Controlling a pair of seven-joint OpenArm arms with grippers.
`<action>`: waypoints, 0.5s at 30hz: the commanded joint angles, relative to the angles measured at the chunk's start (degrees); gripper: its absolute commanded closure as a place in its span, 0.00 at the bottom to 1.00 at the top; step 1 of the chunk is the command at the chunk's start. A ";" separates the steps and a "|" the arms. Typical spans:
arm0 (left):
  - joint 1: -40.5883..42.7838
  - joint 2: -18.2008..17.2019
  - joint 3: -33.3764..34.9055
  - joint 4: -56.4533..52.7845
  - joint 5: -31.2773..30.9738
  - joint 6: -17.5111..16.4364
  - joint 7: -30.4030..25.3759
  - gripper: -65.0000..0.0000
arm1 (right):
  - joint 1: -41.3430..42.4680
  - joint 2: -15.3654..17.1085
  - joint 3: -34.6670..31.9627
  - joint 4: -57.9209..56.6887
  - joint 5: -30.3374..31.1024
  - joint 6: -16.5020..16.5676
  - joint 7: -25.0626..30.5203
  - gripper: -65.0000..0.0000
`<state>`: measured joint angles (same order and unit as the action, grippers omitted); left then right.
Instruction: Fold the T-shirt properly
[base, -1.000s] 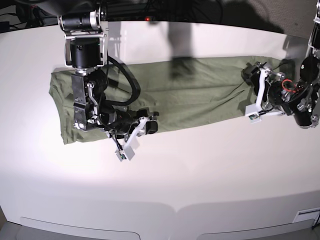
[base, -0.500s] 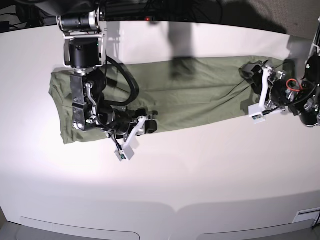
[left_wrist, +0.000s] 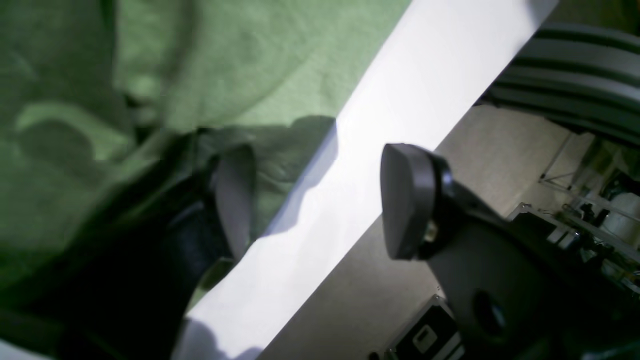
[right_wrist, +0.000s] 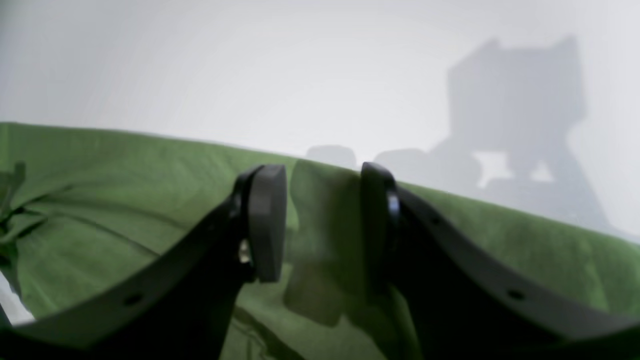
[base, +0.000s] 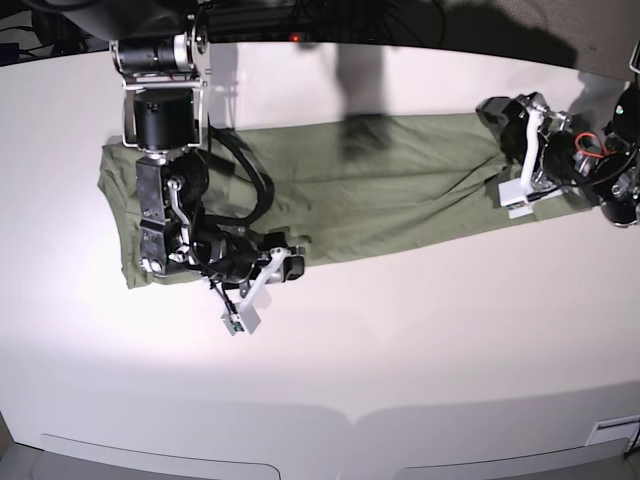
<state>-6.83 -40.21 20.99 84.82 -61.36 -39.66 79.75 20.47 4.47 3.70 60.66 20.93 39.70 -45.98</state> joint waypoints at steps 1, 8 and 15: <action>-0.92 -1.46 -0.57 1.16 -1.14 -0.34 0.25 0.41 | 1.60 0.15 0.09 0.72 0.50 0.30 0.92 0.61; -0.79 -5.68 -0.57 2.40 -1.29 -0.34 0.25 0.41 | 1.60 0.15 0.09 0.72 0.28 0.30 0.94 0.61; -2.10 -6.82 -0.59 6.73 1.05 -0.34 -5.16 0.41 | 1.57 0.13 0.09 0.72 0.28 0.30 0.92 0.61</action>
<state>-7.64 -45.98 20.99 90.54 -59.31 -39.59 74.72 20.47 4.47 3.70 60.66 20.45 39.70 -45.98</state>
